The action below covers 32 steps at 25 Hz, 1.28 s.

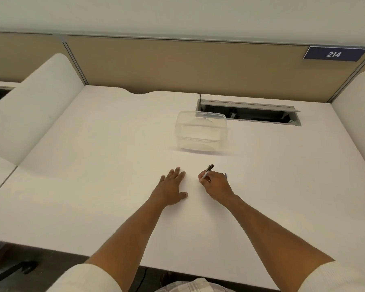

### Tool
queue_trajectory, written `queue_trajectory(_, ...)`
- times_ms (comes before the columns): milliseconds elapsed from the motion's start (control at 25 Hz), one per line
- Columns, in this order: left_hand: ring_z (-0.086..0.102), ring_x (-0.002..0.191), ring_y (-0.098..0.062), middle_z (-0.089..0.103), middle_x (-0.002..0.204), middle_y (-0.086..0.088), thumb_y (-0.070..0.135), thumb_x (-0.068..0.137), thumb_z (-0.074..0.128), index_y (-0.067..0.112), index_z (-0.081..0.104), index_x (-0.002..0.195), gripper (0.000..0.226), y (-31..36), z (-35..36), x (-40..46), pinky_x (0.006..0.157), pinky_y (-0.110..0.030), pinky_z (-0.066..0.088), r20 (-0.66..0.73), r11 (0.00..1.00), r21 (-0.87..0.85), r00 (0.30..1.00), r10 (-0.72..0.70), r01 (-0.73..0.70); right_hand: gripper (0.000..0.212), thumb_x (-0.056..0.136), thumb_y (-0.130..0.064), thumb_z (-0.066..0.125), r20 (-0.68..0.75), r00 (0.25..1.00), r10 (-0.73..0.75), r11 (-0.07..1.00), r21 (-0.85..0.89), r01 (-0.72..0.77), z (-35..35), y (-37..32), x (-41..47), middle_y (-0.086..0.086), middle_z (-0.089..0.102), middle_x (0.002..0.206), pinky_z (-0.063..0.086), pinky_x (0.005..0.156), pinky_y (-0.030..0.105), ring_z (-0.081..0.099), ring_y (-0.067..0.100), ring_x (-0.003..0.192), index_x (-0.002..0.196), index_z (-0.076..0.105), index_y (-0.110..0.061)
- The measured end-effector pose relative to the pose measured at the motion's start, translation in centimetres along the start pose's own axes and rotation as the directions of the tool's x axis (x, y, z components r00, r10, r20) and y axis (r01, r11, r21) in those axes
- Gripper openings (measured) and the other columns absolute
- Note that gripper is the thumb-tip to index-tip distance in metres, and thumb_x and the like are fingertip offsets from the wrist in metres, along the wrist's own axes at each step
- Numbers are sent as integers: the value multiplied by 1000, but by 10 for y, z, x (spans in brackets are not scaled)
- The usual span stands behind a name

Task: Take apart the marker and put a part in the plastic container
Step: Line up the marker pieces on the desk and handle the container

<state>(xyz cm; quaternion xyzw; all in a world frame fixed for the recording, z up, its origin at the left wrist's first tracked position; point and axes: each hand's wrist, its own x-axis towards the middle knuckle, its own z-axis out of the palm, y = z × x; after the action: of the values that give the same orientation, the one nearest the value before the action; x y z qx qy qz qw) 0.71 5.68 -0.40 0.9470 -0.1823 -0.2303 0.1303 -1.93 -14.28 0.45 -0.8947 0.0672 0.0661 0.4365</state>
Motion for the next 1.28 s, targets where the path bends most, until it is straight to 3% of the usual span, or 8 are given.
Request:
queue_trajectory(120, -13, 152, -20, -16, 164, 1, 56, 89, 57, 21, -6, 157, 99, -5, 9, 2, 122, -47, -2, 8, 1000, 19, 1000, 13, -13, 15, 89, -18, 63, -8, 1000, -17, 999, -41, 17, -2, -2, 4, -8, 71, 85, 45, 73, 22, 60, 7, 76, 76, 65, -25)
queue_trajectory(320, -15, 151, -20, -18, 164, 2, 55, 86, 62, 22, -8, 156, 105, -4, 11, 6, 122, -48, -4, 22, 1000, 5, 1000, -12, 12, 15, 90, -23, 57, 1, 1000, -1, 990, -139, 1, -3, -4, 7, -7, 63, 67, 37, 60, 11, 59, 9, 67, 77, 65, -23)
queue_trajectory(520, -13, 152, -20, -15, 165, 1, 54, 84, 65, 22, -5, 157, 106, -1, 10, 7, 122, -48, -2, 12, 1000, -15, 1000, -24, 24, 26, 91, -27, 53, -26, 1000, -9, 983, -185, 4, -1, -9, 7, 4, 68, 68, 45, 64, 30, 64, 20, 71, 78, 68, -11)
queue_trajectory(760, -11, 152, -21, -13, 165, 1, 52, 84, 67, 21, -4, 157, 106, 0, 8, 5, 123, -50, 1, 3, 999, -24, 1000, -27, 27, 29, 91, -25, 52, -5, 1000, -17, 989, -146, 16, -6, -4, 1, 12, 68, 73, 53, 70, 38, 64, 26, 72, 78, 65, -3)
queue_trajectory(960, -10, 152, -20, -13, 165, 1, 51, 83, 68, 21, -3, 157, 106, 0, 6, 5, 123, -49, 2, 6, 999, -25, 1000, -30, 31, 28, 91, -24, 52, -8, 1000, -25, 989, -144, 24, -6, -4, 0, 12, 67, 71, 52, 68, 38, 63, 26, 70, 77, 64, -3)
queue_trajectory(1280, -9, 152, -20, -12, 165, 2, 47, 83, 70, 22, -1, 157, 106, 2, 1, 4, 122, -47, 2, 17, 999, -28, 999, -28, 29, 17, 86, -18, 55, 35, 999, -2, 993, -121, 6, -9, -1, 2, 2, 66, 67, 48, 65, 29, 61, 18, 67, 72, 64, -21)
